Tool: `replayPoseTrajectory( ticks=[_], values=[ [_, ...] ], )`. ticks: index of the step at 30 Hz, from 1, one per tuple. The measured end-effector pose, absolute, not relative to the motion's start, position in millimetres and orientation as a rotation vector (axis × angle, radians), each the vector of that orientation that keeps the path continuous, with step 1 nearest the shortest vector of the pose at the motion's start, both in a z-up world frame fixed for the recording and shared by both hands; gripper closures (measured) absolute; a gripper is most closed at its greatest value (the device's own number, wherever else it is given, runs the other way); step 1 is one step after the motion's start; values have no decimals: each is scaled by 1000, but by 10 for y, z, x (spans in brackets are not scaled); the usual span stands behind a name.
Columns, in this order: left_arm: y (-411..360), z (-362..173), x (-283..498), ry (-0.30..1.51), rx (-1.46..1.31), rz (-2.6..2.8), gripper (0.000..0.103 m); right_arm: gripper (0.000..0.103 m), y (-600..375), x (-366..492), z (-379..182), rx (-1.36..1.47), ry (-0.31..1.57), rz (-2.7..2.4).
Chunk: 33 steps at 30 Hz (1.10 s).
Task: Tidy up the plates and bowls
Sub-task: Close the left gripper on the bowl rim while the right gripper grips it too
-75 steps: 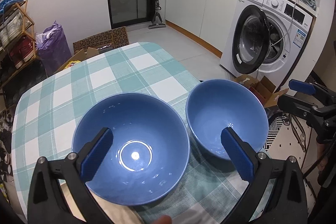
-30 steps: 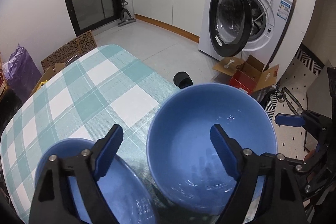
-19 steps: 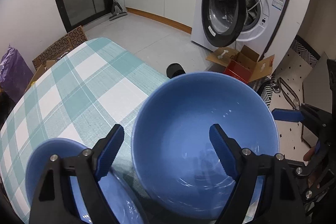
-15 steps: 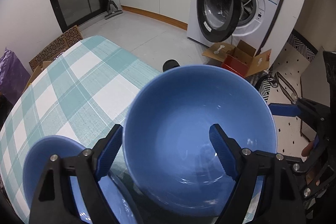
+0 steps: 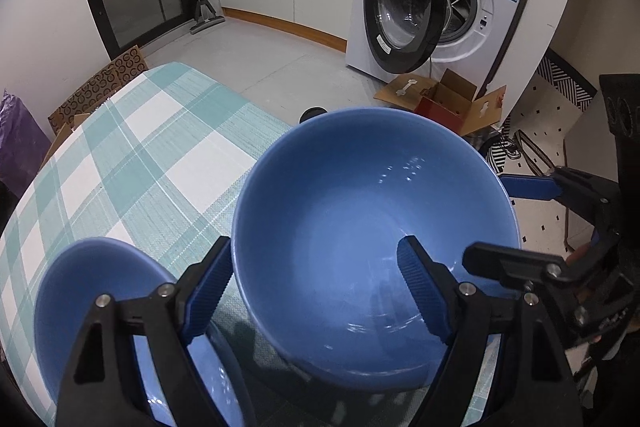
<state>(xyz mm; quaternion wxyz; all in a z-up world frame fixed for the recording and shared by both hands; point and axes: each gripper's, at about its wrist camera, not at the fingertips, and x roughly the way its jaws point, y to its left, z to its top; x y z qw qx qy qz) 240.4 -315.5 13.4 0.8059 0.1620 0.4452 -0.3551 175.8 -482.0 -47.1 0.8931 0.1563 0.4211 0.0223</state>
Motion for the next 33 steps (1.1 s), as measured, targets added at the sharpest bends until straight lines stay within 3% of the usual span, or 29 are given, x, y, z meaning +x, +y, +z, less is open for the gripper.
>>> replayPoseTrajectory(
  ticks=[3, 7, 12, 25, 33],
  values=[
    [-3130, 136, 2370, 962, 333, -786, 21, 22, -4844, 1753, -488, 335, 881, 50],
    [-3116, 132, 2311, 968, 317, -802, 21, 25, -4849, 1741, -495, 339, 879, 46],
    [-3117, 131, 2277, 961, 310, -795, 21, 39, -4841, 1731, -501, 336, 874, 46],
    [-3117, 127, 2207, 986, 267, -864, 22, 57, -4899, 1670, -492, 322, 849, 23],
    [-3136, 99, 2185, 984, 263, -841, 33, 65, -4979, 1587, -482, 317, 840, 4]
  ],
)
